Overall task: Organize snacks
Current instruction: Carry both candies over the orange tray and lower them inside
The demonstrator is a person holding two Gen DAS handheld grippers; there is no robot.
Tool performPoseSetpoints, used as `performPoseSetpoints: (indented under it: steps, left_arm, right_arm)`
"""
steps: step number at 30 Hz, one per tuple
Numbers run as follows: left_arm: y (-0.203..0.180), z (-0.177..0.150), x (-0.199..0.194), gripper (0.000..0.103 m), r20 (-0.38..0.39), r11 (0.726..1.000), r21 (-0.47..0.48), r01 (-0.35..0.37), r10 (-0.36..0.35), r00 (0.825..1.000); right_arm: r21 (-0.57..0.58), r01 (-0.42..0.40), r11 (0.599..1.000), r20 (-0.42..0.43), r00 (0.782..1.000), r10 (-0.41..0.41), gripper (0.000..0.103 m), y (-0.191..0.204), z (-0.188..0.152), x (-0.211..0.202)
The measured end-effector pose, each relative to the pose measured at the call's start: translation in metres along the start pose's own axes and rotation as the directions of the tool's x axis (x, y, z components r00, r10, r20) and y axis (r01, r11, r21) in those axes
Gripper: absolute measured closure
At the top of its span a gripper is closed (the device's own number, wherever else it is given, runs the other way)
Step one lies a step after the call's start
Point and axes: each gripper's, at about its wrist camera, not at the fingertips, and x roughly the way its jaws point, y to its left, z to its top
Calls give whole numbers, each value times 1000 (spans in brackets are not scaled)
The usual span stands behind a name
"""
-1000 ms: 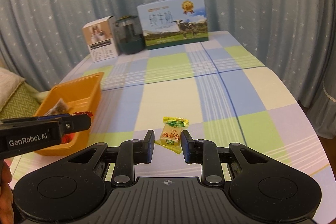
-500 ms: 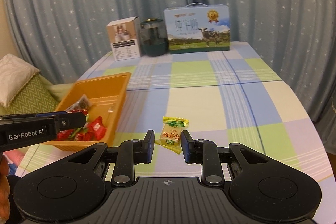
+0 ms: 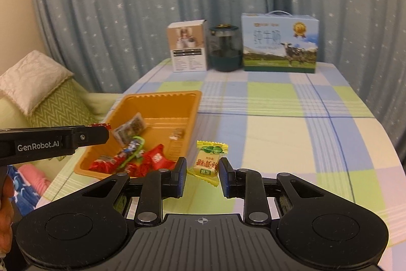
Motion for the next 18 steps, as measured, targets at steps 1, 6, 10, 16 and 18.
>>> performPoseSetpoints:
  steps: [1, 6, 10, 16, 18]
  left_arm:
    - [4, 0, 0, 71, -1, 1000, -1, -3, 3, 1000]
    - [22, 5, 0, 71, 1, 1000, -8, -24, 24, 1000]
    - [35, 10, 4, 71, 1, 999, -15, -33, 33, 999]
    - [53, 17, 16, 71, -9, 999, -18, -41, 41, 999]
    - [57, 19, 22, 71, -15, 999, -16, -38, 38, 999]
  right_arm:
    - [-7, -4, 1000, 0, 1000, 4, 75, 3, 2, 2]
    - [-31, -26, 999, -2, 1000, 26, 75, 18, 8, 13]
    - [-48, -42, 998, -8, 999, 42, 75, 26, 13, 25]
    - [-64, -60, 996, -20, 998, 59, 75, 34, 20, 47]
    - [-68, -65, 996, -26, 998, 64, 75, 37, 22, 55]
